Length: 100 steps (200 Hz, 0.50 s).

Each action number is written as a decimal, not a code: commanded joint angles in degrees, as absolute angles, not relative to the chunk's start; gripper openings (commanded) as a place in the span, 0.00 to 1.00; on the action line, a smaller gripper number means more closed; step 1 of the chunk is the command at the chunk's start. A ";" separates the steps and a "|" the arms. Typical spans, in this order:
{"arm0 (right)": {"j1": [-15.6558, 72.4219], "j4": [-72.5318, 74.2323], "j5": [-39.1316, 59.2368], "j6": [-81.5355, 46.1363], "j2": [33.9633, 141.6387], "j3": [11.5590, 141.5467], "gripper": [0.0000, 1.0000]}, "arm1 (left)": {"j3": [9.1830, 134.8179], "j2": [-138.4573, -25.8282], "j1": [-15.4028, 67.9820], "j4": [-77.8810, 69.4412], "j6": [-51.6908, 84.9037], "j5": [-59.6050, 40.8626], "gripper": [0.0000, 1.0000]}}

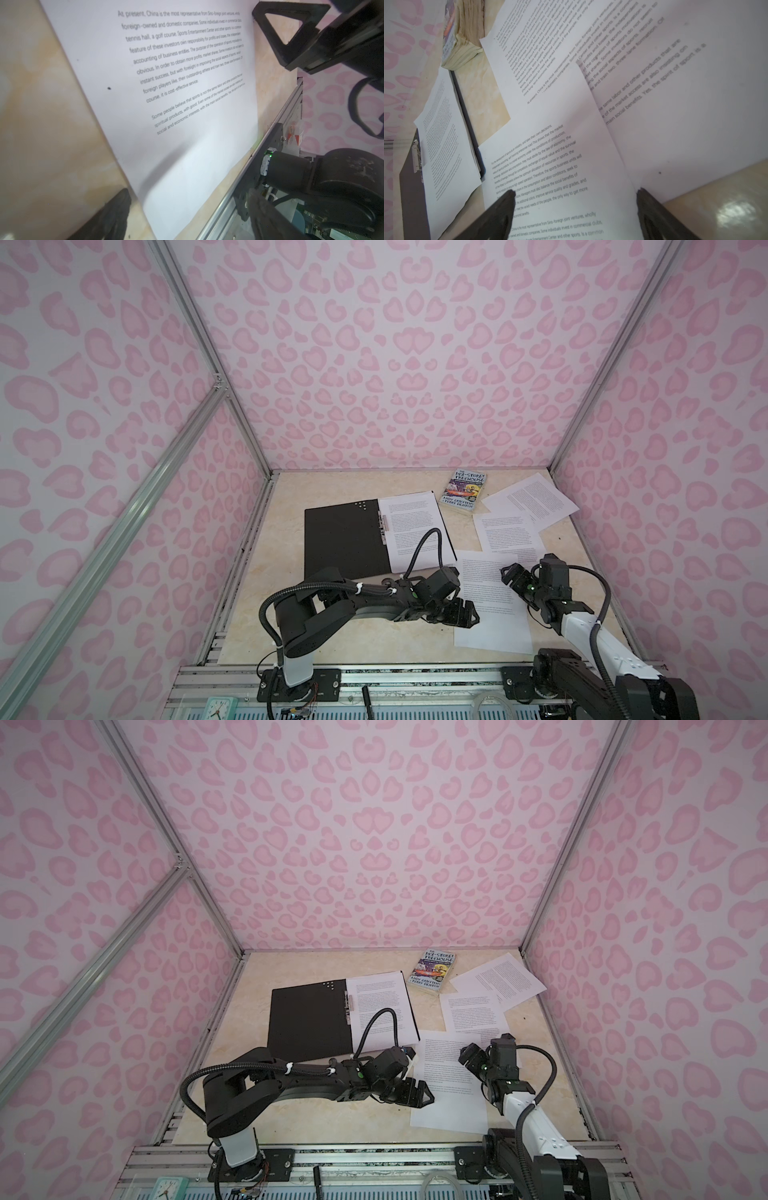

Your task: Put the files into the folder

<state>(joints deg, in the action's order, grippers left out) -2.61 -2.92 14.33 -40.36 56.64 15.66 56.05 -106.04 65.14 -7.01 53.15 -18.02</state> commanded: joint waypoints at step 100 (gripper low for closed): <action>-1.76 -2.99 15.16 -42.89 66.07 18.22 0.89 | 49.61 -109.66 62.84 -27.70 68.49 -17.80 0.86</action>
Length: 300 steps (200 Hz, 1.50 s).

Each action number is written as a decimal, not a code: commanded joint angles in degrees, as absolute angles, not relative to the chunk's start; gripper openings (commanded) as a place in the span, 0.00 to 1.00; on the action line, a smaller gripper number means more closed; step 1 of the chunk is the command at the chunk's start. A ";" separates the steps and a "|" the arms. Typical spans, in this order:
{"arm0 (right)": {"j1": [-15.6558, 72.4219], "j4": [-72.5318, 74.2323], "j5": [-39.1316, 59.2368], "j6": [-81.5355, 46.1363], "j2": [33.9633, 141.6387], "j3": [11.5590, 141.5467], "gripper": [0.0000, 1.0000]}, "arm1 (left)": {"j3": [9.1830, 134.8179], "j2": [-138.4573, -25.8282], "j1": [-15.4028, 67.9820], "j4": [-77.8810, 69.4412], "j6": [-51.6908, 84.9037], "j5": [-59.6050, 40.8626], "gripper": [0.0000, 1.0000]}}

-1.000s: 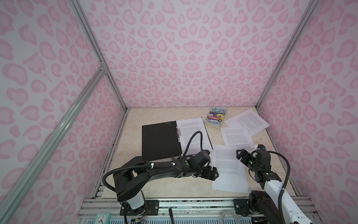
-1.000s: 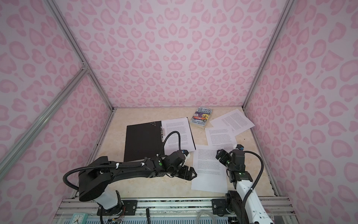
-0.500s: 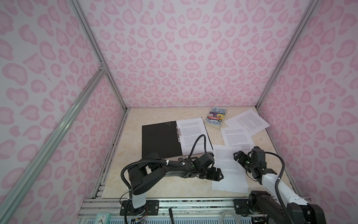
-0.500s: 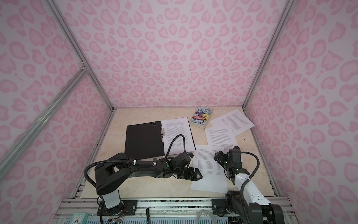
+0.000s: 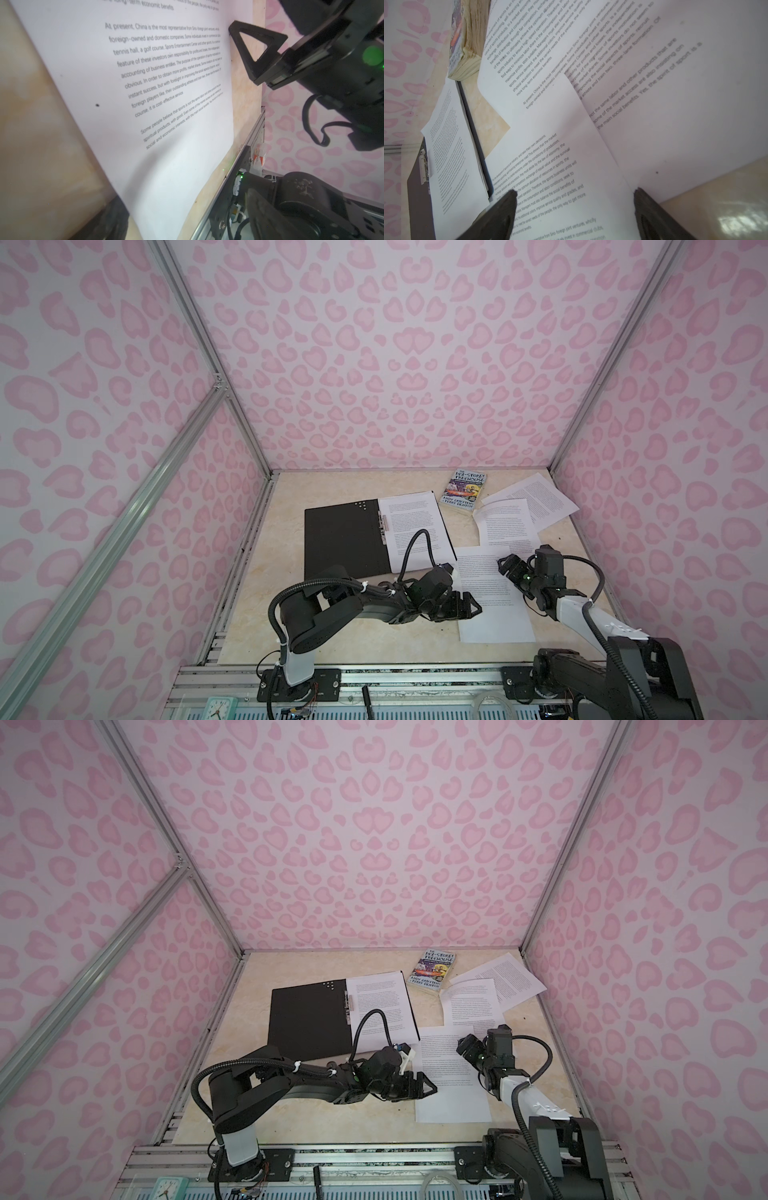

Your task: Put the files into the folder

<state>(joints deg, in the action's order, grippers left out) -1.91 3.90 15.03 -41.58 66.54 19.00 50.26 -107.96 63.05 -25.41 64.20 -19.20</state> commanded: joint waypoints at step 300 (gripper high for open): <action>-1.68 -9.66 7.99 -33.02 20.61 12.39 0.99 | 68.69 -101.17 59.85 0.04 49.62 -15.61 0.04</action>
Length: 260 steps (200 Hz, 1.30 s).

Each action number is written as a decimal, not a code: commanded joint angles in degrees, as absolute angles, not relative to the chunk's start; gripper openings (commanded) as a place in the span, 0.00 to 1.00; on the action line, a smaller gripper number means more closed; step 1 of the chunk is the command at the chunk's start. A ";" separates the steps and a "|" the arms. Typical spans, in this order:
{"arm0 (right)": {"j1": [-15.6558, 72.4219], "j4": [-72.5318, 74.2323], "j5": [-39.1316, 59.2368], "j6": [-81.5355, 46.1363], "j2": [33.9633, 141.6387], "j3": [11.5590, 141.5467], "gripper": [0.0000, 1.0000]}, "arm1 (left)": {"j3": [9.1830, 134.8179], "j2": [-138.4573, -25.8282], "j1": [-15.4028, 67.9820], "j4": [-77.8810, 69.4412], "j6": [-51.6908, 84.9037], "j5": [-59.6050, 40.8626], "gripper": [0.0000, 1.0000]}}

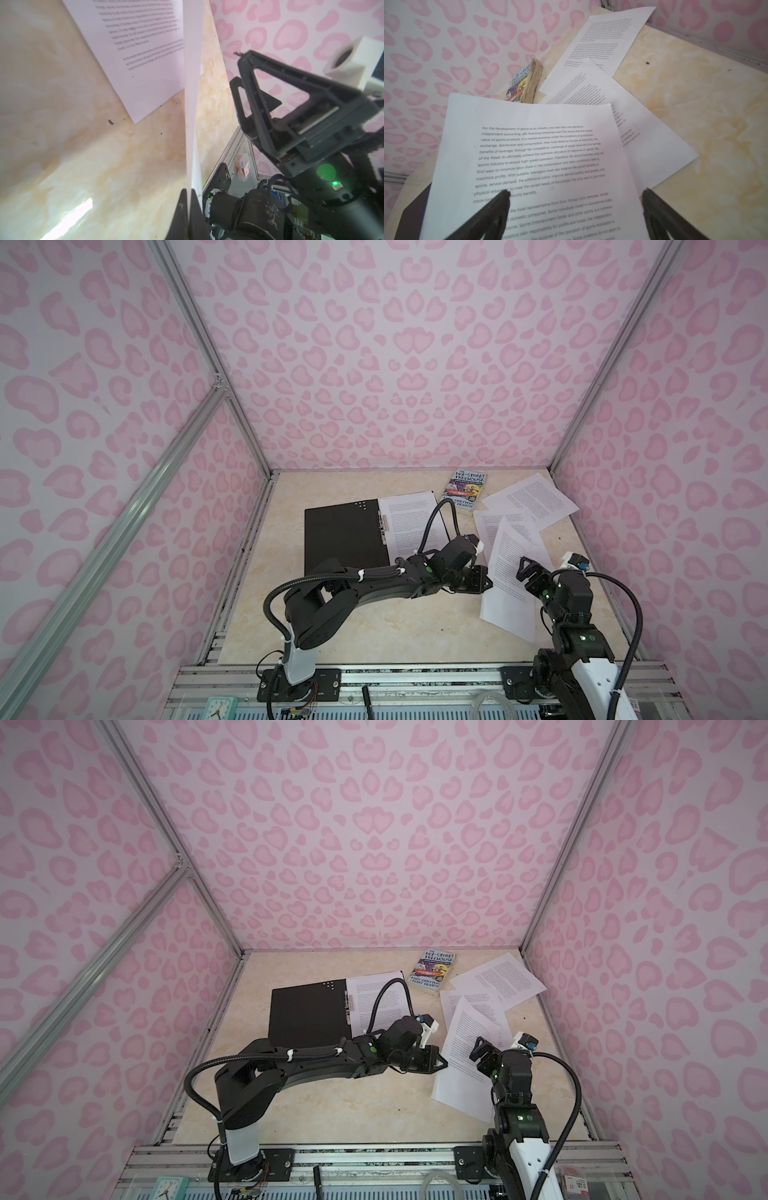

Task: Put the files into the folder
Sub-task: 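Swing the sheet over the folder with the left gripper while the right approaches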

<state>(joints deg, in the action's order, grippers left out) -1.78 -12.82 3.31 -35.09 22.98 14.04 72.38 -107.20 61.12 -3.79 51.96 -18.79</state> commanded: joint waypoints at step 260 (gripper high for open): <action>28.46 -8.74 25.65 -21.77 96.94 62.88 0.92 | 33.14 -87.14 14.88 -8.80 44.38 -21.39 0.03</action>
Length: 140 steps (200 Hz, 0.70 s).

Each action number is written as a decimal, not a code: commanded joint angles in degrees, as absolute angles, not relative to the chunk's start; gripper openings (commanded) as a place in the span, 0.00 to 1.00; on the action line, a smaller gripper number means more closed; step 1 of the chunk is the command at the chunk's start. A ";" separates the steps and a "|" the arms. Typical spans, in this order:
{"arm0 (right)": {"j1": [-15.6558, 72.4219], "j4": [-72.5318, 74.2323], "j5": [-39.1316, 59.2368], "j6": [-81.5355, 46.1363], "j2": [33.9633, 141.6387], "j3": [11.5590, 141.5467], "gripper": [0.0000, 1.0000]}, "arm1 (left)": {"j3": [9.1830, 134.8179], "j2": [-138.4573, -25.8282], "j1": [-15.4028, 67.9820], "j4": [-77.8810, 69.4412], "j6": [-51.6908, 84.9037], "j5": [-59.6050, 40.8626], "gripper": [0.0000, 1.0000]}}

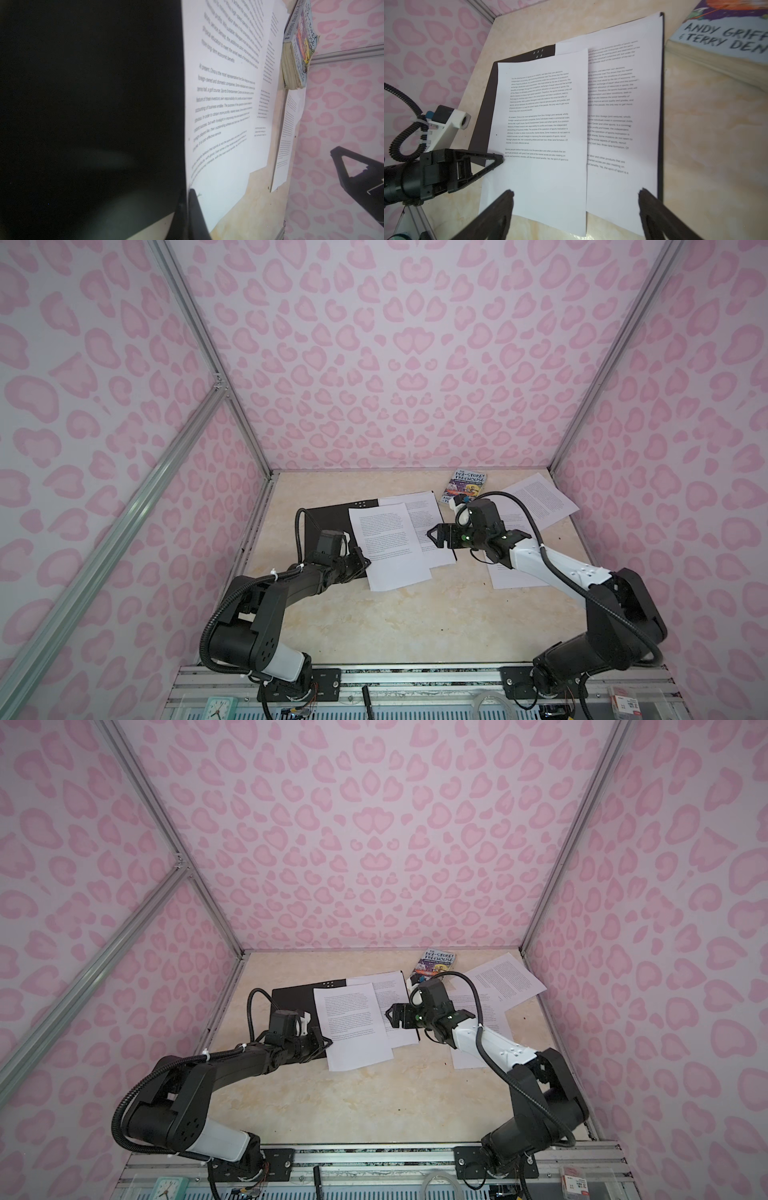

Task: Put the files into the folder
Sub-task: 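Swing the sheet over the folder with the left gripper while the right approaches, then pinch the raised sheet's top edge with the right gripper while the left holds it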

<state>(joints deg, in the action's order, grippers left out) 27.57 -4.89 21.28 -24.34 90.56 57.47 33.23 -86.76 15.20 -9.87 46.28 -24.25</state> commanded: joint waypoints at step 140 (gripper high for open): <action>30.99 -14.94 31.91 -21.95 120.67 84.63 0.88 | 34.97 -87.60 14.41 -3.95 41.66 -17.92 0.03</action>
<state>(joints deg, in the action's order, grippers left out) 30.89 -13.58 29.61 -21.43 118.96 83.50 34.13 -86.78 14.48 -4.23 42.22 -18.02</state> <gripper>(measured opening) 0.891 0.050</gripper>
